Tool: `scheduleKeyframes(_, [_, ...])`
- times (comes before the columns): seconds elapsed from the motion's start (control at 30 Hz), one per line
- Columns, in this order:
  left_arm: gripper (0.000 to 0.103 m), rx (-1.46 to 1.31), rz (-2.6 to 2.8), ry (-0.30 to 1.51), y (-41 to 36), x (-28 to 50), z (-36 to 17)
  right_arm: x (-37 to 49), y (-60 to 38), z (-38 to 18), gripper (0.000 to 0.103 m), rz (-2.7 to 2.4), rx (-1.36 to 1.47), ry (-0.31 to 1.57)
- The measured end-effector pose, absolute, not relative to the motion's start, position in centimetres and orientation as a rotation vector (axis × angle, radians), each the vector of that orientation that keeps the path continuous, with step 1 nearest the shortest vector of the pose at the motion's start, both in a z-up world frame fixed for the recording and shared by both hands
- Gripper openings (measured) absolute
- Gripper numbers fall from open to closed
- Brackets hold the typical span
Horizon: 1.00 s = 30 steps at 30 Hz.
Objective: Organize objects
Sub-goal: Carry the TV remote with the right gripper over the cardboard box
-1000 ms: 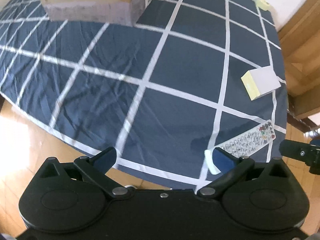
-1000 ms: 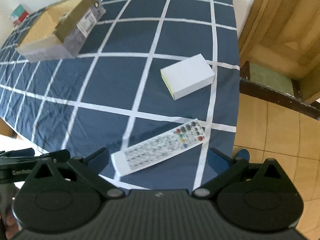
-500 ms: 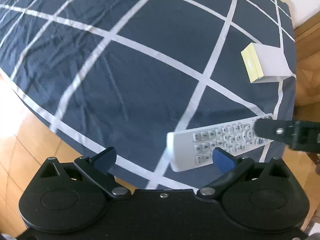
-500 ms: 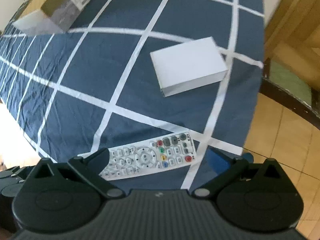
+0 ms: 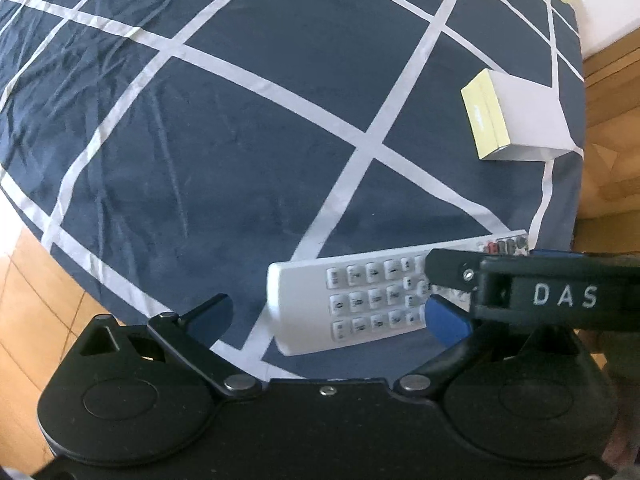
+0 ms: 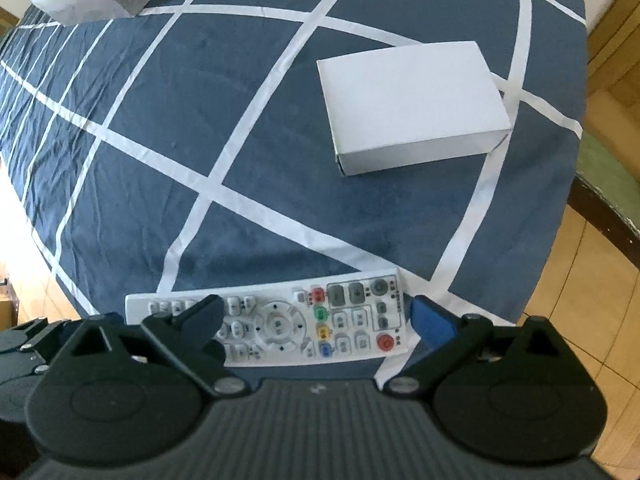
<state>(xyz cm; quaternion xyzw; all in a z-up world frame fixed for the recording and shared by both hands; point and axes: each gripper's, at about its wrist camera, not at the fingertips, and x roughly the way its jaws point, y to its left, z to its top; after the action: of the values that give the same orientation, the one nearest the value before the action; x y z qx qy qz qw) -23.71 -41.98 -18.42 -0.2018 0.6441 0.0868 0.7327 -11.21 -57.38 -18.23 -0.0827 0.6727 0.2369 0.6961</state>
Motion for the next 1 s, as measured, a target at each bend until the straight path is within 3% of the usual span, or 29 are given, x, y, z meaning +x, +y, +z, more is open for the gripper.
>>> scheduleKeyframes(0.17, [0.103,-0.471,0.182,1.416,-42.4,-23.3,-18.7,-11.1,-57.5,-18.4,0.094,0.555,-0.185,1.511])
scheduleKeyframes(0.37, [0.095,-0.481,0.167,1.425,-42.9,-23.0,-18.8,-10.9,-57.2,-18.5,0.093,0.580,-0.195,1.511])
scheduleKeyframes(0.6, [0.094,-0.464,0.173,1.429,-42.9,-22.9,-18.3,-11.0,-57.4,-18.5,0.093,0.582,-0.181,1.510])
scheduleKeyframes(1.0, [0.094,-0.391,0.163,1.374,-41.5,-21.5,-13.7,-10.1,-56.3,-13.8,0.093,0.587,-0.116,1.440])
